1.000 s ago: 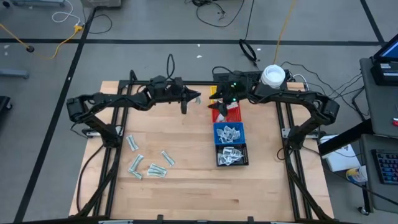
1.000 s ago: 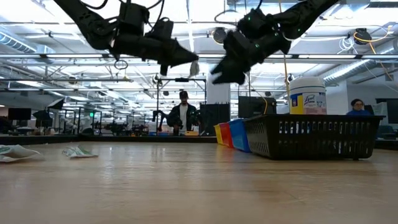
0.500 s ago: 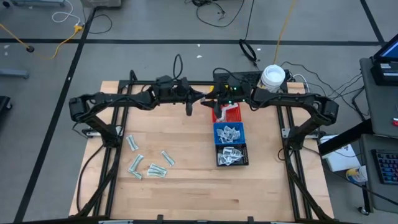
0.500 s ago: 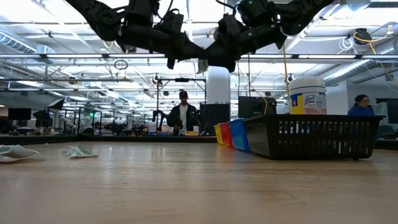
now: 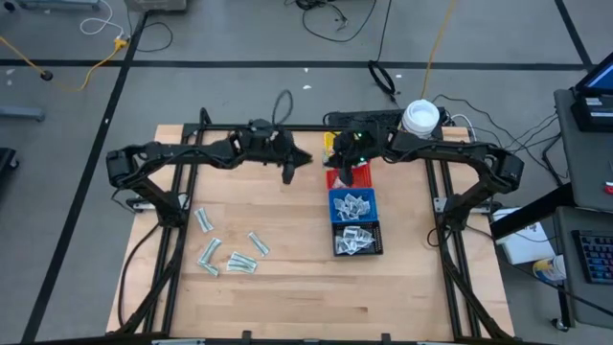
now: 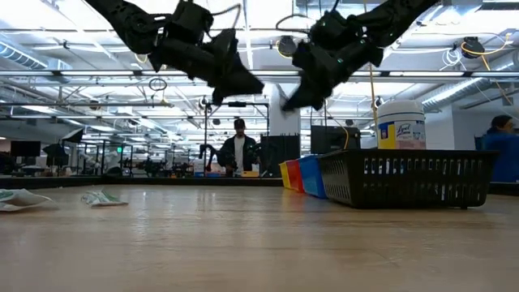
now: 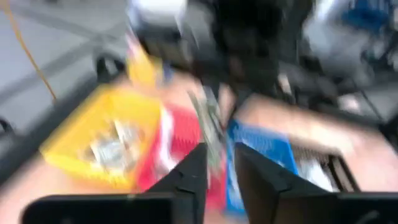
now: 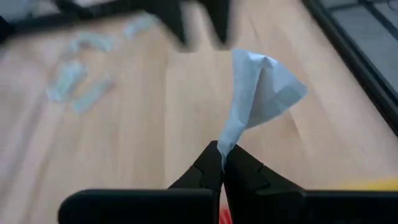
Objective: Pick & Place First Aid Supplies
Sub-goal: Put the green bandage pack into the red bin
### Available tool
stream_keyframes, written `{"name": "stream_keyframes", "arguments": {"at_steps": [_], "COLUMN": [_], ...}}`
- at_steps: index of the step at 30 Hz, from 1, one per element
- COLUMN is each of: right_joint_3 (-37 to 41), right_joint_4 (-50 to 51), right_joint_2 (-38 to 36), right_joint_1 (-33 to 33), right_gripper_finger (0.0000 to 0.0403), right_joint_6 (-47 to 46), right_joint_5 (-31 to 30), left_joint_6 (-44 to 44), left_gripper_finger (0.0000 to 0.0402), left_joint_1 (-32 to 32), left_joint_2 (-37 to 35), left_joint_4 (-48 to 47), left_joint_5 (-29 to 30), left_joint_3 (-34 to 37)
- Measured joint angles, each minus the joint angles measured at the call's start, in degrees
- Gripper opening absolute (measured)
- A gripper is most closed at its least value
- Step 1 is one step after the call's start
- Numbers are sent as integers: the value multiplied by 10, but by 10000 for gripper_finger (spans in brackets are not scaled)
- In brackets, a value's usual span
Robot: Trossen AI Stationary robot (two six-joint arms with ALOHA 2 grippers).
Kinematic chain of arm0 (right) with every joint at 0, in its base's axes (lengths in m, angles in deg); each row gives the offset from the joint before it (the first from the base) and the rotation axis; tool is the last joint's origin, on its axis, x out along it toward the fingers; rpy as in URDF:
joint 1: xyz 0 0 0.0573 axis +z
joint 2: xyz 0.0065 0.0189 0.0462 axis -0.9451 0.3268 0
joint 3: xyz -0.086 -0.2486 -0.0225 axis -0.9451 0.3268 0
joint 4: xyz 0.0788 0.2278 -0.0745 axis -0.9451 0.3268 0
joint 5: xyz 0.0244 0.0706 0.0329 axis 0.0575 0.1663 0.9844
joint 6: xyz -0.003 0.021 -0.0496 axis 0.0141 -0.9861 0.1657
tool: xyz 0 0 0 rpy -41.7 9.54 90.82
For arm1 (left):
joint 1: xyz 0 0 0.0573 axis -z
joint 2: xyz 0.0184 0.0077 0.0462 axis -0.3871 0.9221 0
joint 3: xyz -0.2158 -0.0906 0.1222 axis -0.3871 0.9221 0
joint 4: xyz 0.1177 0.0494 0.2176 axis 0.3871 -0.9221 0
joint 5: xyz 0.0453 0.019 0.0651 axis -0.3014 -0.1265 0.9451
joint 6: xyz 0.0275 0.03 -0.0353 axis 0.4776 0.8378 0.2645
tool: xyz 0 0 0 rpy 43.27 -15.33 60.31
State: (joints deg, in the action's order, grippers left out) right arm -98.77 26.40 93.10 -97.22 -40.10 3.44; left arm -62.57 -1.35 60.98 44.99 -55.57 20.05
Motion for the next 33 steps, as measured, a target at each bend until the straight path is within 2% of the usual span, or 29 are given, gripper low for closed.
{"name": "stream_keyframes", "arguments": {"at_steps": [3, 7, 9, 13, 17, 21, 26, 29, 33], "right_joint_3": [-1, 0, 0, -1, -1, -1, -1, -1, -1], "right_joint_4": [88, 170, 186, 193, 197, 200, 211, 206, 207], "right_joint_2": [-1, 0, 0, 0, 0, 0, 0, 0, 0], "right_joint_1": [-8, -11, -11, -12, -10, -10, -10, -10, -10], "right_gripper_finger": [1, 1, 1, 1, 13, 53, 131, 179, 227], "right_joint_6": [57, 144, 181, 226, 251, 269, 260, 244, 230], "right_joint_5": [-10, -93, -133, -144, -187, -188, -190, -211, -218], "left_joint_6": [21, 66, 92, 144, 180, 191, 191, 191, 204], "left_gripper_finger": [117, 152, 163, 176, 181, 182, 182, 182, 182], "left_joint_1": [2, 9, 16, 26, 36, 40, 40, 40, 43], "left_joint_2": [0, 0, 0, 0, 0, 0, 0, 0, 0], "left_joint_4": [-74, -171, -215, -305, -373, -412, -427, -426, -426], "left_joint_5": [-15, -13, -14, -13, -14, -9, -9, -9, -45], "left_joint_3": [0, 0, 0, 0, 0, 0, 0, 0, 0]}}
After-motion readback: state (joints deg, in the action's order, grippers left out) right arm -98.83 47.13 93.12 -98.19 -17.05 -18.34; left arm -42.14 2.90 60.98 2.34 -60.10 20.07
